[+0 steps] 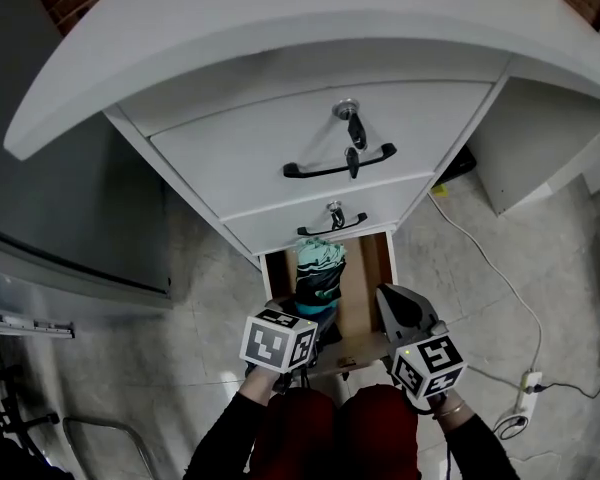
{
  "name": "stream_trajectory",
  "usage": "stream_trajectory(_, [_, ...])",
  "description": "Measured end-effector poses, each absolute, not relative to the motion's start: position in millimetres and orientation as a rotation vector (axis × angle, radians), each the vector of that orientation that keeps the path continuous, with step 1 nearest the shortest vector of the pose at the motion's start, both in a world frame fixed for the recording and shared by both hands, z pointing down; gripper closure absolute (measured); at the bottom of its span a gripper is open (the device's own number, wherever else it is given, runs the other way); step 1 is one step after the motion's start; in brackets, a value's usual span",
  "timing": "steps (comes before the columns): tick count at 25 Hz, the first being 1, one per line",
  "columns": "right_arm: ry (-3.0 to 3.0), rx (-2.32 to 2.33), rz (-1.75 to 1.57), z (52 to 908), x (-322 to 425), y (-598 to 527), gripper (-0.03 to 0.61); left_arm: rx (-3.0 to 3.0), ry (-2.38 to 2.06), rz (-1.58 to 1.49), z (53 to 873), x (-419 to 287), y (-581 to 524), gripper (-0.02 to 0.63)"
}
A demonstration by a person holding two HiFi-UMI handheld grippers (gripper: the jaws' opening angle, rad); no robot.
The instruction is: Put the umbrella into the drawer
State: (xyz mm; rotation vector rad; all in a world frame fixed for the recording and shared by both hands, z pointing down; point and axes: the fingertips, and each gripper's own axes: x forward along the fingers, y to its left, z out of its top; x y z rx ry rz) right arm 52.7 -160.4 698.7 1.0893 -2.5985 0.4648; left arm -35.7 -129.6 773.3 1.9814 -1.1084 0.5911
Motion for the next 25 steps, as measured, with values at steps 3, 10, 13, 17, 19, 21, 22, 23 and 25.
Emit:
stream_trajectory(3, [-2.598,1.097,0.442,704,55,-162,0.577,2.006,-1.118,0.608,782,-34,-133,0.367])
stream_trajectory(10, [-2.579,1.135,0.42,717,65,-164,0.577,2.047,-1.113,0.671,807,-27,-130,0.367])
stream_trajectory(13, [-2.565,1.117,0.387,722,68,-163,0.577,2.058,-1.105,0.697,819,-23,-128,0.367])
stream_trajectory(17, [-2.562,1.122,0.38,726,67,-164,0.577,2.075,-1.1,0.713,836,-22,-130,0.367])
stream_trajectory(19, [-2.564,1.121,0.381,730,64,-164,0.577,2.064,-1.107,0.73,841,-25,-131,0.367])
stream_trajectory(21, [-2.56,1.117,0.38,735,61,-163,0.577,2.057,-1.106,0.733,846,-26,-133,0.367])
stream_trajectory(22, [-2.556,1.118,0.381,738,60,-164,0.577,2.056,-1.106,0.734,848,-26,-135,0.367])
stream_trajectory(23, [-2.552,1.119,0.385,740,59,-165,0.577,2.053,-1.11,0.743,849,-26,-136,0.367])
stream_trajectory(25, [-2.541,1.12,0.397,747,57,-167,0.577,2.042,-1.118,0.772,852,-27,-139,0.367])
